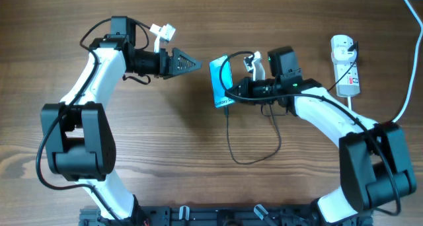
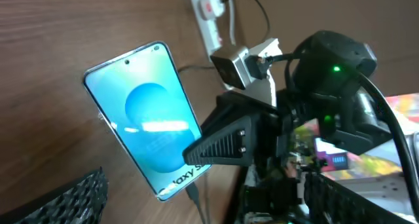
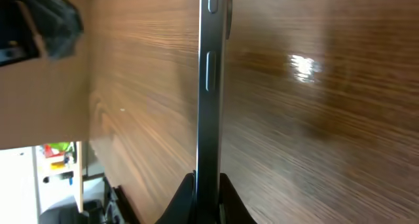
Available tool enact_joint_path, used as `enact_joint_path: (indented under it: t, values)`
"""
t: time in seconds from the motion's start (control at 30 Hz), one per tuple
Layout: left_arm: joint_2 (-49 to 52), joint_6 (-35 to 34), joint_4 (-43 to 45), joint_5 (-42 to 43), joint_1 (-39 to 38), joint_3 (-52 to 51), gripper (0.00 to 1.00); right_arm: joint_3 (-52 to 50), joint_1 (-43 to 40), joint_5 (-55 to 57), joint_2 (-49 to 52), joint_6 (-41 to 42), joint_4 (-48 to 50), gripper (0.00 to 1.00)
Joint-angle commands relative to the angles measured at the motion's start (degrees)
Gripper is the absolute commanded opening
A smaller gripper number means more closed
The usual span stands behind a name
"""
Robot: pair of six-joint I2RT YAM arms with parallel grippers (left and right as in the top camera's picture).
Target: Plug charger to phone and switch on socket
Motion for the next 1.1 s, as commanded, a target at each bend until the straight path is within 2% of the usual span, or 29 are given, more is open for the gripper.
enact_joint_path:
  t: [0.0,0.13,0.27,0.37,0.5,0.63,0.8,0.87,1.07]
  values:
    - [-1.0,0.3,1.1,-8.7,0.2,0.1,1.0,0.4,1.7,1.2,3.5,-0.3,0.4,0.04]
    - [-1.0,0.3,0.9,-15.3,0.2,0.1,1.0,0.4,4.6,1.2,8.7,1.2,2.5,0.04]
    - [-1.0,0.3,0.9,-15.4,0.1,0.1,1.0,0.4,5.1,1.2,12.0,4.0,5.7,0.04]
    - [-1.0,0.3,0.9,-15.4,0.1,0.1,1.0,0.4,5.3,5.4,13.4,3.9,6.7,0.04]
    - [-1.0,0.3,0.9,-15.5,0.1,0.1,1.0,0.4,5.3,5.7,13.8,2.7,6.8,0.06]
    - [-1.0,0.3,0.9,-15.9,0.1,0.1,1.0,0.4,5.3,8.4,13.8,2.4,8.4,0.23]
    - [-1.0,0.3,0.9,-24.6,0.1,0.1,1.0,0.4,5.3,10.6,13.8,2.4,8.5,0.26]
    - [-1.0,0.3,0.9,-28.7,0.1,0.1,1.0,0.4,5.3,10.6,13.8,2.4,8.0,0.36]
    - [-1.0,0.3,0.9,-36.5,0.1,0.1,1.0,0.4,5.2,19.1,12.3,1.9,6.8,0.43]
